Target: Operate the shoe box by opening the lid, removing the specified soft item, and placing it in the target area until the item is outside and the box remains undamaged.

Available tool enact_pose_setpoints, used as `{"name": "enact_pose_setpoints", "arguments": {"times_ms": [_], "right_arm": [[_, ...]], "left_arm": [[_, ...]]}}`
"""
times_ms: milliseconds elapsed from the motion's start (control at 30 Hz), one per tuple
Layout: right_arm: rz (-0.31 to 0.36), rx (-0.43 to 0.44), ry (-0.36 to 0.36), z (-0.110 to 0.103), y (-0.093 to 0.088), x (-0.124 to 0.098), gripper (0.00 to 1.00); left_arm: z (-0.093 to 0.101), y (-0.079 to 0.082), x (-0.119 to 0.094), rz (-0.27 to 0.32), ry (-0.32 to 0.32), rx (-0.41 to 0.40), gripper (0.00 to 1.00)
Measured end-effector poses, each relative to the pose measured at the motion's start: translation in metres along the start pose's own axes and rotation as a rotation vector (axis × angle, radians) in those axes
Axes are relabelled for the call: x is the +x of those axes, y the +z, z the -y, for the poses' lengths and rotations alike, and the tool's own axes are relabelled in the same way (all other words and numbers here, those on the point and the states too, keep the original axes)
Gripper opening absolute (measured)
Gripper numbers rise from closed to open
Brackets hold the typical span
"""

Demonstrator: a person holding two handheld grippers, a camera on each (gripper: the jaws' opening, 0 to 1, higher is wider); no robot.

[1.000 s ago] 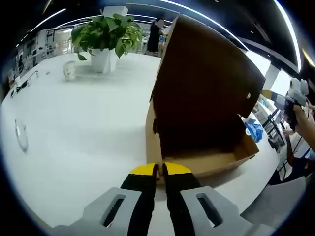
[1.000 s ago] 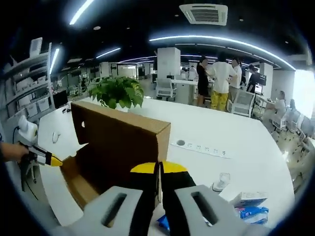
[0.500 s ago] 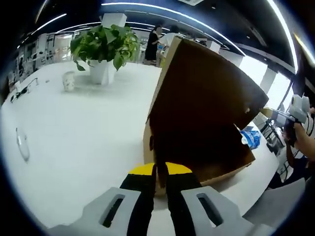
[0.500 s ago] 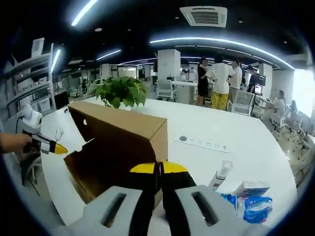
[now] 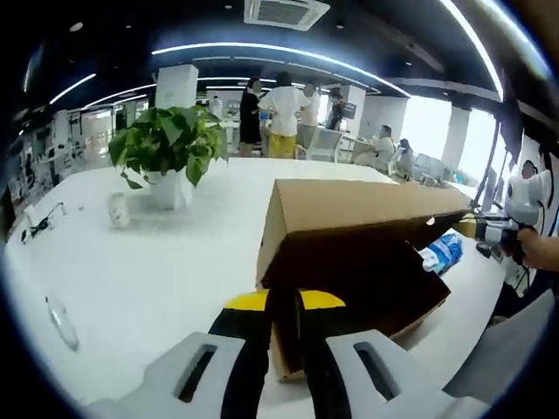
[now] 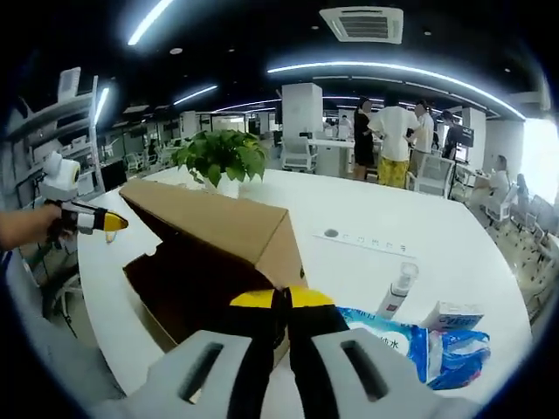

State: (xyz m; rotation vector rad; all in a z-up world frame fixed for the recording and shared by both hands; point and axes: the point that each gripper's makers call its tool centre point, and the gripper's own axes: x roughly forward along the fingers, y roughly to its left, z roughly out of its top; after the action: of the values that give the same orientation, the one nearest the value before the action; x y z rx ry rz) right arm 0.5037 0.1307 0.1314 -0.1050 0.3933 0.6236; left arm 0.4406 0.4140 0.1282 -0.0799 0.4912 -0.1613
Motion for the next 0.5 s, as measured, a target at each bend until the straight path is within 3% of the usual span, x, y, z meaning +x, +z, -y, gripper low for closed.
{"name": "enact_pose_setpoints", "arguments": {"times_ms": [233,500], "right_arm": [[-0.016,-0.026,0.017,-0.006,-0.009,-0.006,0.03],[-0.028,-0.074,0.04,-0.011,-0.016,-0.011,0.04]], "left_arm": [[0.002,0.002,0.0,0.006,-0.017,0.07,0.13],[0.005,-0.008,0.0,-0.006,-0.033,0.131,0.16]]}}
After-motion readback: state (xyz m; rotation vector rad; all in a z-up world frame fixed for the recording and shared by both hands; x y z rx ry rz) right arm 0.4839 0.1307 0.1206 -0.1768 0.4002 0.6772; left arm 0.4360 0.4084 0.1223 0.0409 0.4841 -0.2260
